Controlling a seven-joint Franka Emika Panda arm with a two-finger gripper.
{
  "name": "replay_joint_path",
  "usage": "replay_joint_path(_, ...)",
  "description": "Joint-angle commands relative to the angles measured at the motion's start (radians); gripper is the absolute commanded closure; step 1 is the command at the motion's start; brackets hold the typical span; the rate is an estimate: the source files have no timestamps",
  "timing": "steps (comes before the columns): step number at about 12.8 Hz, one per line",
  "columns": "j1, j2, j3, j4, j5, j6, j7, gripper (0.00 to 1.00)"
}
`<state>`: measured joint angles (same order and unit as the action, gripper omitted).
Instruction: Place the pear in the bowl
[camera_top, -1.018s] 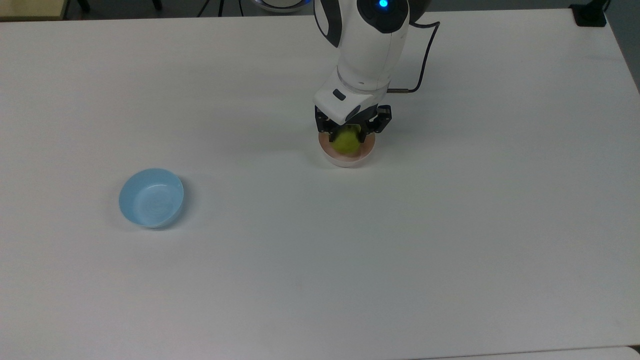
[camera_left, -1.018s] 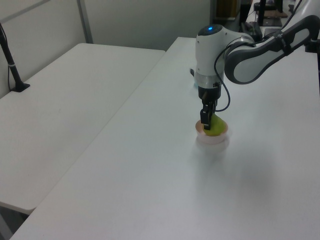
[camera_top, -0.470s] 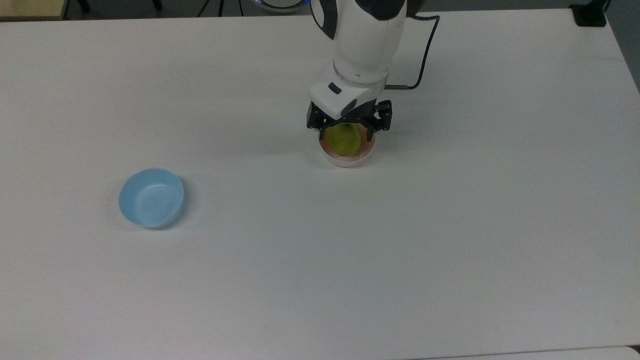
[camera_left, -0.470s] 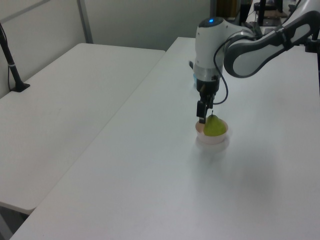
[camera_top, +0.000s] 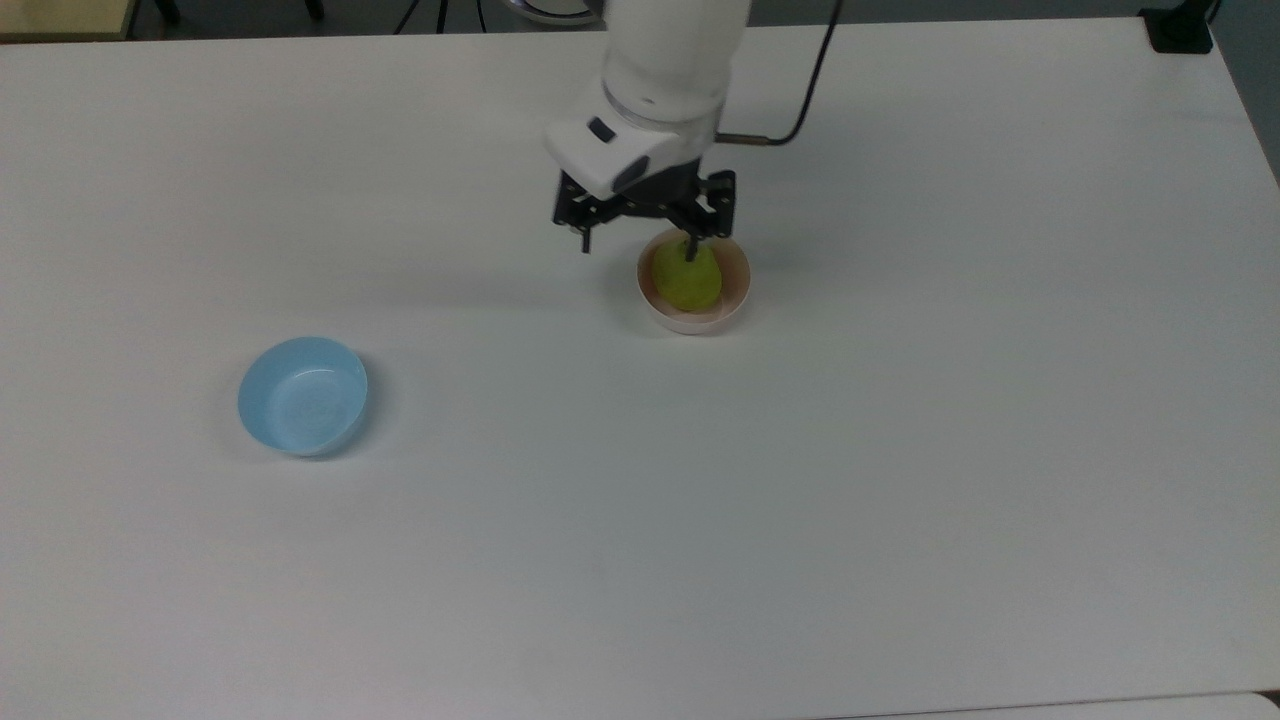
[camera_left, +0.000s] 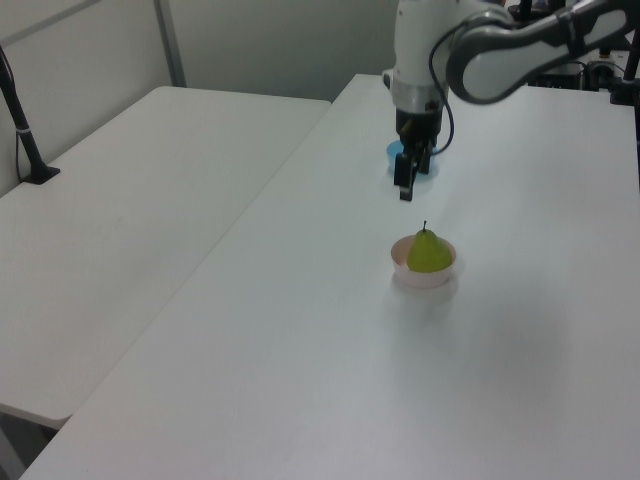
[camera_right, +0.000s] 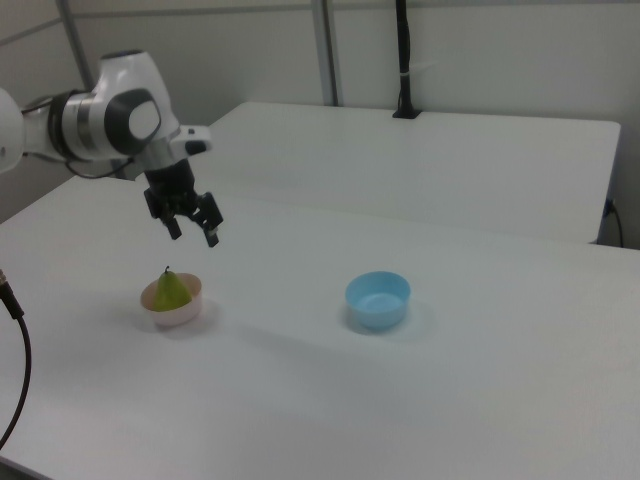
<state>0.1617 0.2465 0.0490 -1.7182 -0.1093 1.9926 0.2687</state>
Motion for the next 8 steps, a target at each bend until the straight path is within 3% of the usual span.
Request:
replay_joint_path(1, -0.05, -0.048, -0.001, 0.067, 0.0, -0.138, -0.101, 0.0)
replay_joint_path(8, -0.16, -0.205, -0.006, 0.069, 0.062, -0.326, -0.327, 0.0)
